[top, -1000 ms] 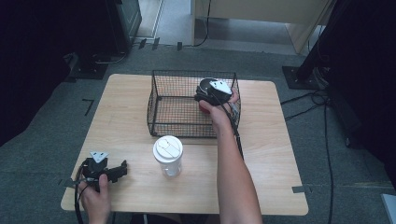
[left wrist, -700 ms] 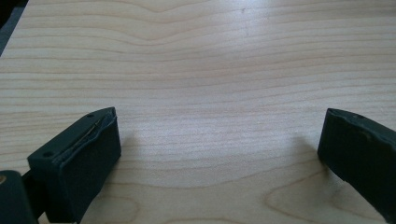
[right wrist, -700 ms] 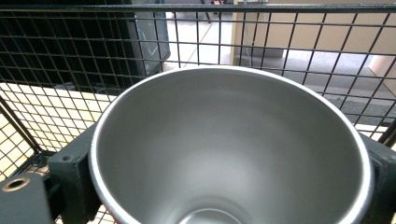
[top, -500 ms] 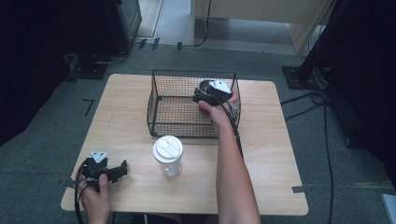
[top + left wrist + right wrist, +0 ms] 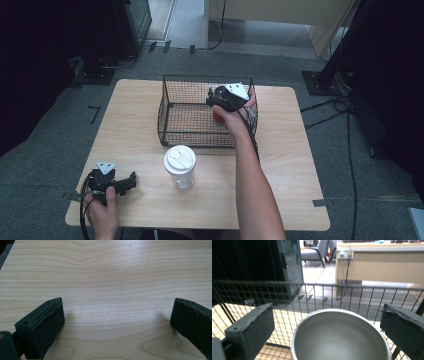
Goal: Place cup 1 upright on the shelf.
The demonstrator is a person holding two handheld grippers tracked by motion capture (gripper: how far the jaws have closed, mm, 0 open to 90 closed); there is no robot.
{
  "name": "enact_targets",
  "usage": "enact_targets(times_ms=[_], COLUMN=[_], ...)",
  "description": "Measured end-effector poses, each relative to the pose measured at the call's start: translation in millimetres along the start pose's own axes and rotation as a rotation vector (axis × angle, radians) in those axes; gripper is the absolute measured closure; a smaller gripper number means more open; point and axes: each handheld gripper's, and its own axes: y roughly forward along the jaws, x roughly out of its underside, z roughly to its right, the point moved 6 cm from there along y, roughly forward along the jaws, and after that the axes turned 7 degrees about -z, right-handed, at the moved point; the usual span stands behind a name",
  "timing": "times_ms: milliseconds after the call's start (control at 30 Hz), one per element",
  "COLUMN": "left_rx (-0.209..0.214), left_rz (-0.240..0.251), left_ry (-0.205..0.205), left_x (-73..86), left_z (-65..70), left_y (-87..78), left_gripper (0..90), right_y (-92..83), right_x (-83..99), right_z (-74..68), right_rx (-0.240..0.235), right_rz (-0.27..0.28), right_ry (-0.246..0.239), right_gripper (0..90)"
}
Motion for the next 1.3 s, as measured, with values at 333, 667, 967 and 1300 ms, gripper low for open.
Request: enact_targets(times_ms=[333,667,967,1300], left_rx=[0.0,0.001,-0.001,-0.001], left_rz=[-0.002,0.001,0.0,0.0], left_ry=[0.003,0.0,-0.001,-0.001], left_x=[-0.4,-0.6,-0.7,-0.7], left_z=[0.6,0.9,1.0,1.0], left_y=[0.4,0.5,0.6,0.6], left_gripper=[0.1,0.1,0.1,0.1], right_y=[-28.3,-62.6,-89.6,-121.7], right_x=[-18.5,-21.6,-11.9,1.9], right_z=[-1.4,-7.3,-6.5,-5.0], right_rx=[-0.006,-0.035,-0.064,-0.074], right_rz=[0.035,0.065,0.067,0.08], right_ry=[0.001,-0.02,-0.017,-0.037], right_gripper=[0.0,0.0,0.0,0.1])
